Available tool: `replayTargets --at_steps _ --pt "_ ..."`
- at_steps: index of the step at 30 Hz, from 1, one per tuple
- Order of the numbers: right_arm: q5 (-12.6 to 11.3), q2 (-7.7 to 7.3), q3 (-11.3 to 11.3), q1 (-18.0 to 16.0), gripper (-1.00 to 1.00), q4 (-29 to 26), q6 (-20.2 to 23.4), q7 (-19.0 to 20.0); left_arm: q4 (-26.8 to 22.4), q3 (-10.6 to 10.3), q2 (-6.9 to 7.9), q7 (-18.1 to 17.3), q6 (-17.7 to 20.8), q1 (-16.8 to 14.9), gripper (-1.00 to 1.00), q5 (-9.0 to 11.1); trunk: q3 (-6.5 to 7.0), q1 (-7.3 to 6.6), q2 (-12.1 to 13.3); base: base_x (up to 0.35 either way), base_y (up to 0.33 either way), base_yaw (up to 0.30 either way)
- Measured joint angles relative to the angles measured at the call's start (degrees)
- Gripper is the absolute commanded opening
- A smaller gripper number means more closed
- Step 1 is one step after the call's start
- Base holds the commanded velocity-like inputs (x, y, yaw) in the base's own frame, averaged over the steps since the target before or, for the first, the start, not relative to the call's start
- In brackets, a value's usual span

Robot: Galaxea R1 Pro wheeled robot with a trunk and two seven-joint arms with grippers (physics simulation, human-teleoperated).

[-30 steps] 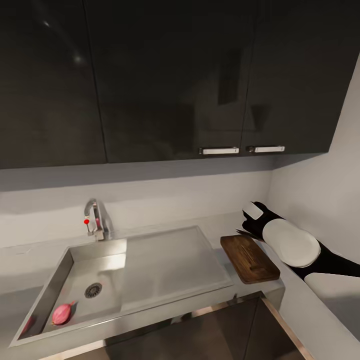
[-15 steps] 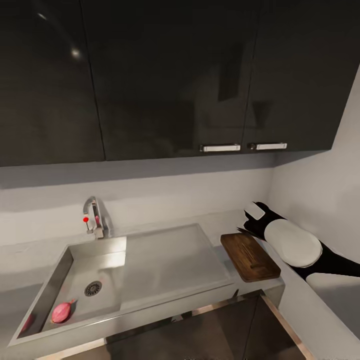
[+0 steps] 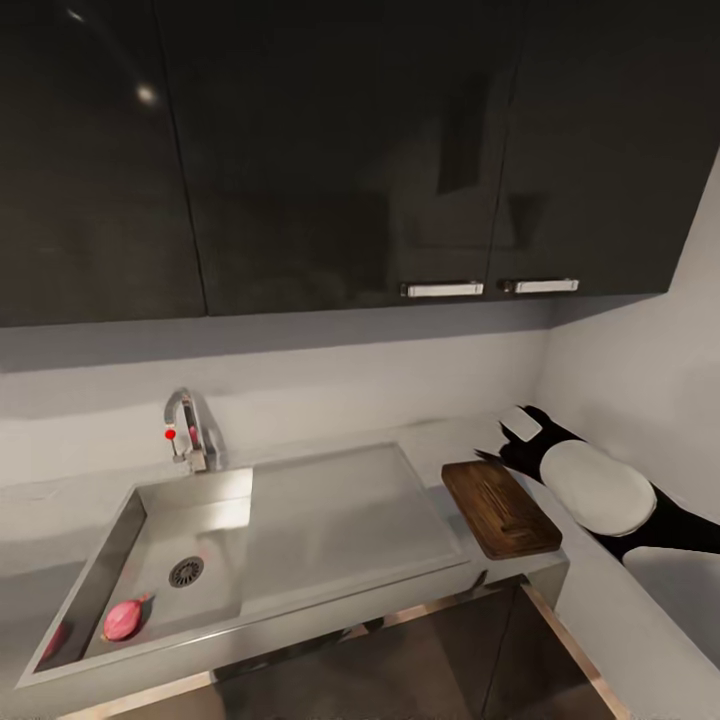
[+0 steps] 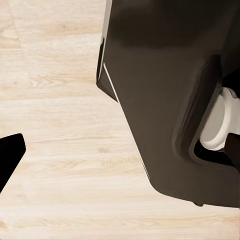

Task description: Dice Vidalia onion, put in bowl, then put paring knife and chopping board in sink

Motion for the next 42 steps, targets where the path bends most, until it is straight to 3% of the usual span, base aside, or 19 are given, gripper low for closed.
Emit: replayTargets --at_steps 7,37,42 --pt "-0.01 -1.01 -0.02 0.66 1.00 0.00 0.00 0.13 0.04 -0.07 0.00 0.00 0.00 0.00 1.00 0.01 -0.58 0.00 0.00 0.000 0.000 0.000" --pt "-0.08 -1.82 -0.01 3.03 1.00 -0.02 0.00 0.28 0.05 -0.09 -0.02 0.00 0.01 0.02 1.00 0.02 -2.72 -0.01 0.06 0.000 0.000 0.000" --pt "0.01 -1.70 0.13 3.04 1.00 0.07 0.00 2.95 0.05 -0.09 -0.05 0.00 0.01 0.02 1.00 0.01 -2.74 -0.01 0.06 0.000 0.000 0.000"
